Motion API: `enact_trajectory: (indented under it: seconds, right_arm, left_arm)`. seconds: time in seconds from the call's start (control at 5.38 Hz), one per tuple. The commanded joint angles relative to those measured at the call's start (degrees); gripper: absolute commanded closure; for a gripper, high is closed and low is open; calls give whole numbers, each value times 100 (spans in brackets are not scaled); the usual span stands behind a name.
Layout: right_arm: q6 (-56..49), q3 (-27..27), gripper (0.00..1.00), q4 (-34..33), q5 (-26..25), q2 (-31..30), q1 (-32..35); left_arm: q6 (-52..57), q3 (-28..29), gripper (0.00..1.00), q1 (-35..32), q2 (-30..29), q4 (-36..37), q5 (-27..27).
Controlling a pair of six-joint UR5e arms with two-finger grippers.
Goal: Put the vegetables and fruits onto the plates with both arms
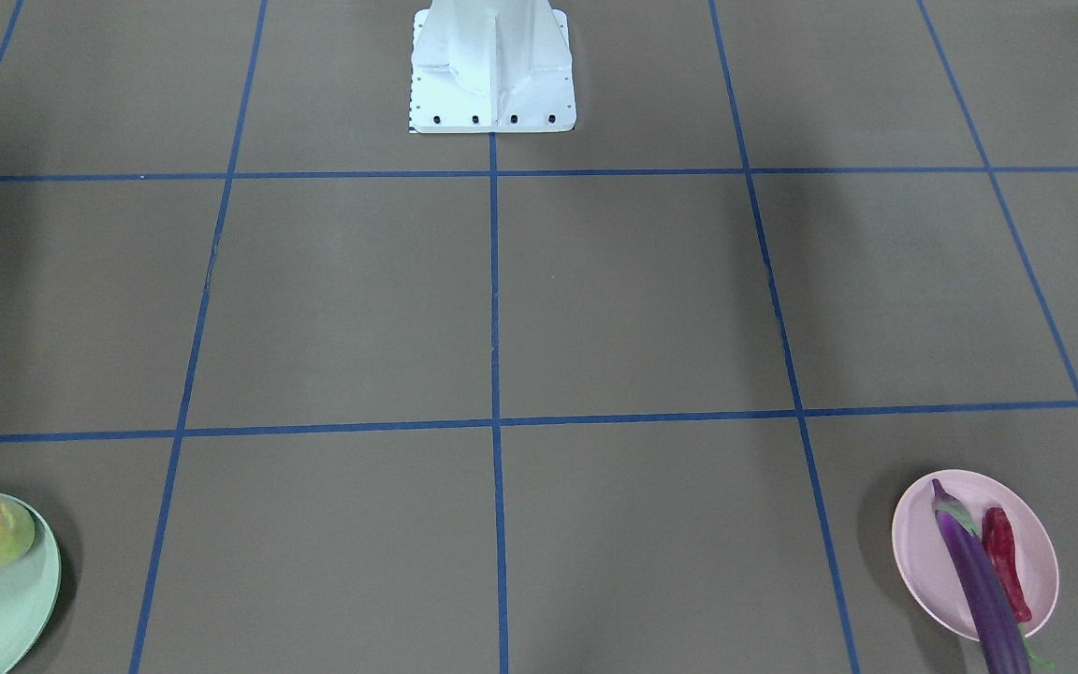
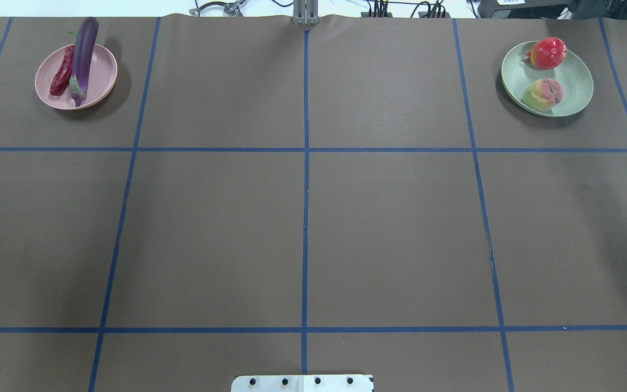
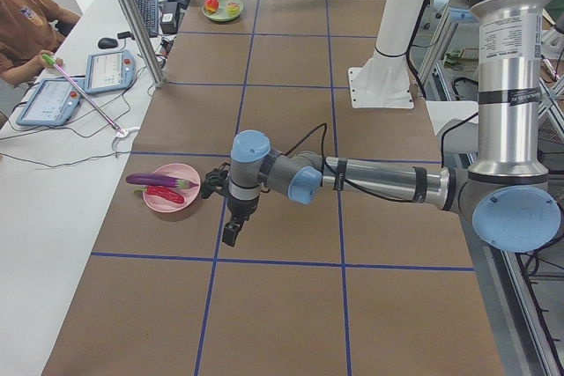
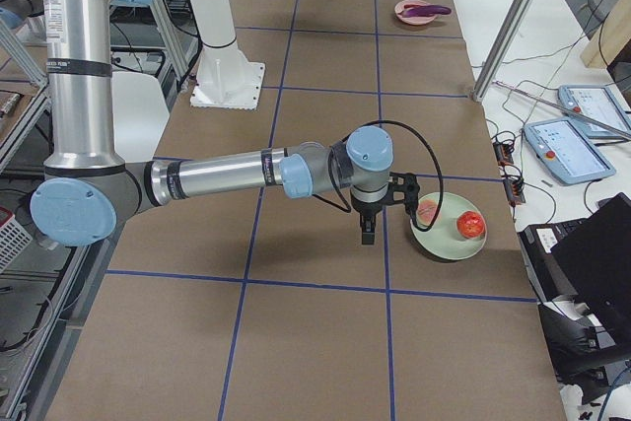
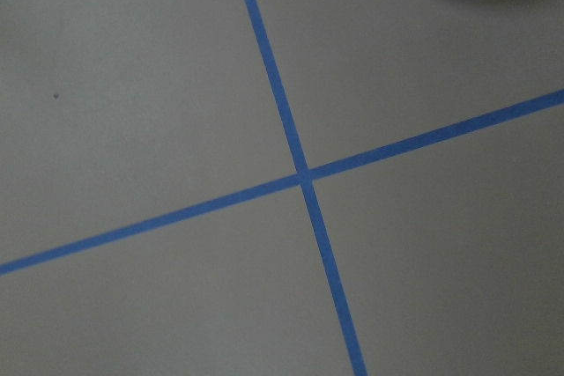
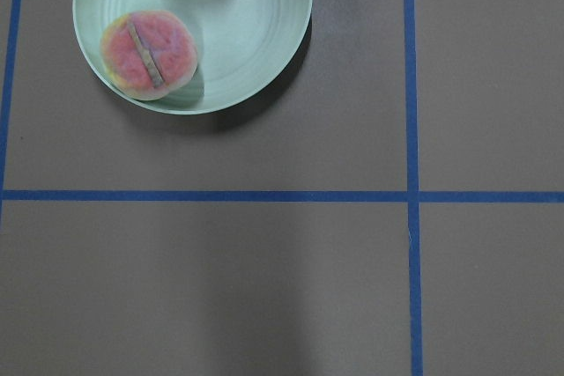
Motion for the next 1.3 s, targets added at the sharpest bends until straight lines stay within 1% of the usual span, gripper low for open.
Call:
enact_trajectory:
  seconds: [0.0,0.19,0.37,0.56,0.93,1.11]
  right_arm:
    - [-2,-18,0,-55,287,-42,85]
    - [-11,-18,0,-159,480,-42,155]
    - [-20,-18,0,-343,596,-33,234]
    - [-124,-87,0,-415,597,-33,287]
    - [-1157,-727,0,-424,527,11,611]
    - [-1267,-669,0,-590,387,11,630]
  left_arm:
    - [767,-130,0,-554,-99,1225,-415]
    - [841,-122,0,-635,-135,1512,-442]
    - [833,-61,0,-636,-135,1523,-442]
    - [824,-52,0,-636,-153,1523,-442]
    - [815,-8,0,-627,-223,1515,-442]
    - [815,10,0,-627,-249,1523,-433]
